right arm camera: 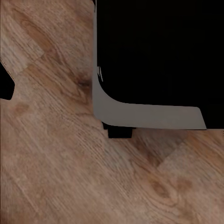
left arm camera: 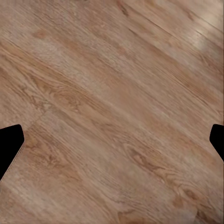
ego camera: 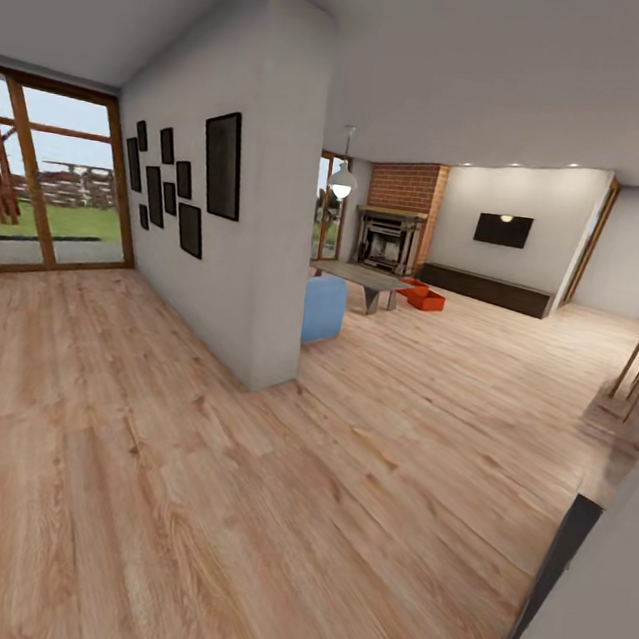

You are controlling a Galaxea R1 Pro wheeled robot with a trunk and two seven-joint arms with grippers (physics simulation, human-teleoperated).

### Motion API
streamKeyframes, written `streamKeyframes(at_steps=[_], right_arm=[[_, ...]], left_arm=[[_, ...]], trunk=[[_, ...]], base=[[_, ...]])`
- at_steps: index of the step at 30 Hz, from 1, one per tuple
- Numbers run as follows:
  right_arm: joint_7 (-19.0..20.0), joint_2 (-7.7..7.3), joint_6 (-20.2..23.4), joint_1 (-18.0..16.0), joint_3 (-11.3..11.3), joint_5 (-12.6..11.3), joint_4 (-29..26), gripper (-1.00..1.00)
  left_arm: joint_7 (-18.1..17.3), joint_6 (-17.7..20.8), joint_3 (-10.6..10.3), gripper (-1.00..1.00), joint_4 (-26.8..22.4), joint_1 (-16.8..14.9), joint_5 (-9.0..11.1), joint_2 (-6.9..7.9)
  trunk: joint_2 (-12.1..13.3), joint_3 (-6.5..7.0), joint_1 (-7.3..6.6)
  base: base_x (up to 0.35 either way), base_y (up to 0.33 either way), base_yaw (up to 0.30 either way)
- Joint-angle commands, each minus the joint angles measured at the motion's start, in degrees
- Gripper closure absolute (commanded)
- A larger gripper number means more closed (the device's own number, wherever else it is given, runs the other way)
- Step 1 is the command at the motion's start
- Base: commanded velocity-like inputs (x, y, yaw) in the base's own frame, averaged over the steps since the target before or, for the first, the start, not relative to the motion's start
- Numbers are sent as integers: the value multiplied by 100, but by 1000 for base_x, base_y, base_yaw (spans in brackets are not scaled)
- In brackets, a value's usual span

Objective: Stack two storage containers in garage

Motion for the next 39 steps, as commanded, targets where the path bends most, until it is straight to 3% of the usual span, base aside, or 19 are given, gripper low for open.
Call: streamKeyframes(at_steps=[1,39], right_arm=[[15,-1,-2,-2,-5,-2,-1,-100],[24,-1,-2,-2,-5,-2,-1,-100]], left_arm=[[-58,15,18,-100,6,-4,51,1],[-58,11,18,-100,7,-4,51,1]], trunk=[[-3,-6,3],[-3,-6,3]], base=[[347,0,0],[347,0,0]])
